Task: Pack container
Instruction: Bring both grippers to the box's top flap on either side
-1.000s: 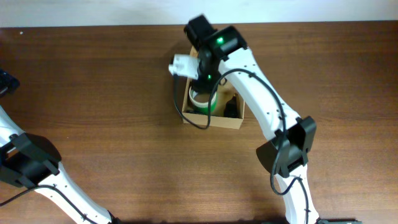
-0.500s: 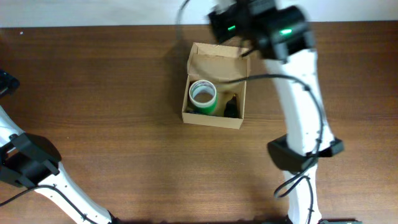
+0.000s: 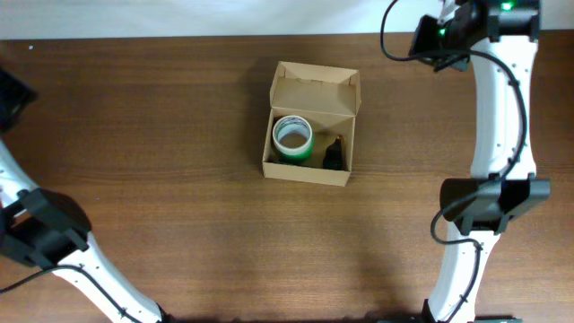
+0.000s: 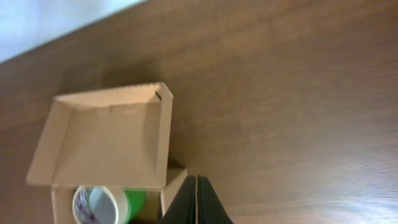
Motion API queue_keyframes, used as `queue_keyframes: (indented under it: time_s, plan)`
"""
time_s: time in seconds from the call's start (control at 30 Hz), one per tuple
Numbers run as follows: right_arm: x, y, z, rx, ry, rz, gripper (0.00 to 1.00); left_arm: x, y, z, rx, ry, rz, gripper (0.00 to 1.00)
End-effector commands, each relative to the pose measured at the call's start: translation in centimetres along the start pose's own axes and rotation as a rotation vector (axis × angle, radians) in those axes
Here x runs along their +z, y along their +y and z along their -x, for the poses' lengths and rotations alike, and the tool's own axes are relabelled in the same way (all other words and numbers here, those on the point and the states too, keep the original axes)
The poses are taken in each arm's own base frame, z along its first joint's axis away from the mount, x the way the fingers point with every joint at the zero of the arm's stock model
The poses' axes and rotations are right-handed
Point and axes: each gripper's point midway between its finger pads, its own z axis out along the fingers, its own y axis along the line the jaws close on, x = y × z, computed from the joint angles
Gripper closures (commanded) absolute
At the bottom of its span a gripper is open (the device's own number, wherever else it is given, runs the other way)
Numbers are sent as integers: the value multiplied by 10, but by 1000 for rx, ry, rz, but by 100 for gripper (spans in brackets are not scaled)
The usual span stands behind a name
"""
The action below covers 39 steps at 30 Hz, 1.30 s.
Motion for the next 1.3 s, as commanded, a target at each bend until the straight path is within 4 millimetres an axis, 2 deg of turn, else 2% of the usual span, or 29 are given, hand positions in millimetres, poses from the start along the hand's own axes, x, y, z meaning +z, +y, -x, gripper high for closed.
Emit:
queue_keyframes:
  time_s: [0.0,0.13,0.3,0.4,0.57,0.7,0.73,0.77,0.8,0.83,0.9,1.0,1.1,1.2,1.27]
  plan:
    - [45,7,-19,68,120,108,96,3,-71,-28,130,56,-177,62]
    - [88,4,-29,142,156,138,96,18,-129,-58,296,74,-231,98]
    - [124,-3,-56,201,233,160,96,37,-190,-100,428,103,-288,98]
    - [137,-7,-70,211,269,156,96,53,-208,-126,472,151,-294,98]
    - [148,8,-81,201,295,231,96,78,-212,-154,493,241,-266,98]
    - [151,33,-79,154,275,294,96,82,-211,-160,496,261,-258,87]
    - [151,40,-79,141,270,310,96,82,-211,-160,495,261,-258,71]
    - [151,46,-80,128,266,323,96,82,-211,-160,495,261,-258,50]
    - [152,52,-80,115,262,329,96,82,-211,-160,495,261,-258,43]
    - [152,57,-81,103,258,334,96,82,-211,-161,494,265,-256,42]
    - [153,67,-82,81,249,346,96,82,-210,-162,495,269,-254,43]
    - [154,71,-82,70,241,348,96,85,-211,-166,498,279,-251,64]
    - [156,60,-77,80,222,314,96,92,-214,-173,501,301,-261,81]
    - [155,47,-69,96,209,306,96,99,-228,-190,490,378,-367,91]
    - [154,39,-66,95,206,304,96,104,-241,-202,472,440,-468,94]
